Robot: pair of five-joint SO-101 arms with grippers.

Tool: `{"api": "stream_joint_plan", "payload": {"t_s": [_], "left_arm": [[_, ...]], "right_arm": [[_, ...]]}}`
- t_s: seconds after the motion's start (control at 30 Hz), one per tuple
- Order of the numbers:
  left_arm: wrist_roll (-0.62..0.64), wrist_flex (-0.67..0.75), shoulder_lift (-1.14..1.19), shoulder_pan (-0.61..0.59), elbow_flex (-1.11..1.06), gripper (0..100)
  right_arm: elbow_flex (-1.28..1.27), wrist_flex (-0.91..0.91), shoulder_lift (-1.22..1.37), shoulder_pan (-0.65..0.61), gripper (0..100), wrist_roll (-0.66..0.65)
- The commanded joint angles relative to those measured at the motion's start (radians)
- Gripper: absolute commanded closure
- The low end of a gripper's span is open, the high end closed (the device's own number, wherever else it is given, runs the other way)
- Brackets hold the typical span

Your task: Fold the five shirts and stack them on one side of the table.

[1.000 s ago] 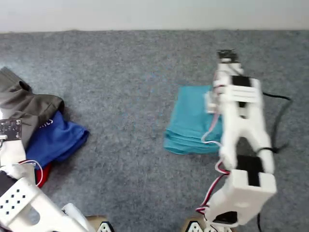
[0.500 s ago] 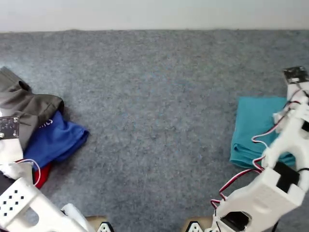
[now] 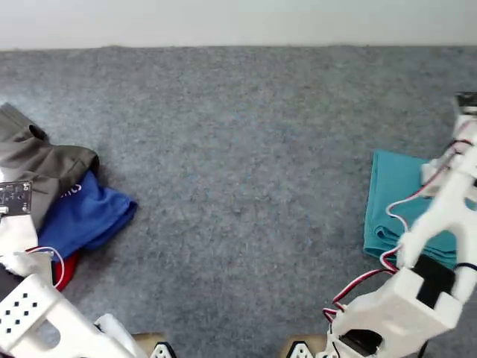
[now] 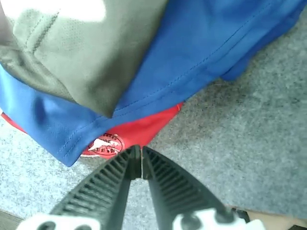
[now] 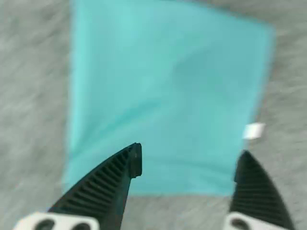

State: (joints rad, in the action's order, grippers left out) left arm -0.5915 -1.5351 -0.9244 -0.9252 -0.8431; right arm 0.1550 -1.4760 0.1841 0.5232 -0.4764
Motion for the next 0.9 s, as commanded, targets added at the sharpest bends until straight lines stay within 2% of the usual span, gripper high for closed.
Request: {"api": "stream_joint_plan", "payload": {"t_s": [0.0,0.03,0.13,0.2,0.5,0.6,0.77,0.87], "left_arm": [[0.005,-0.005,-0.005,0.000,0.042,98],[0.005,-0.005,-0.005,0.000,0.042,98],[0.005,-0.005,-0.005,0.000,0.042,98],[0.005,-0.005,-0.005,0.000,0.042,98],[0.005,-0.005,-0.005,0.000,0.042,98],[0.005,0.002,-0.005,0.000,0.042,98],[0.005,0.002,-0.005,0.002,0.044,98],[0.005,0.002,-0.005,0.002,0.044,98]], "right_arm": [[0.034,-0.107,-0.048,-0.091,92.7,0.017],[0.034,-0.111,-0.039,-0.110,99.5,0.017],[0.032,-0.120,0.007,-0.133,94.6,0.040],[0.032,-0.120,0.045,-0.136,99.0,0.078],[-0.029,-0.318,0.177,-0.148,98.9,0.167],[-0.083,-0.318,0.128,-0.170,98.9,0.175],[-0.083,-0.309,-0.102,-0.199,98.9,0.172],[-0.080,-0.242,-0.213,-0.177,98.9,0.170]]}}
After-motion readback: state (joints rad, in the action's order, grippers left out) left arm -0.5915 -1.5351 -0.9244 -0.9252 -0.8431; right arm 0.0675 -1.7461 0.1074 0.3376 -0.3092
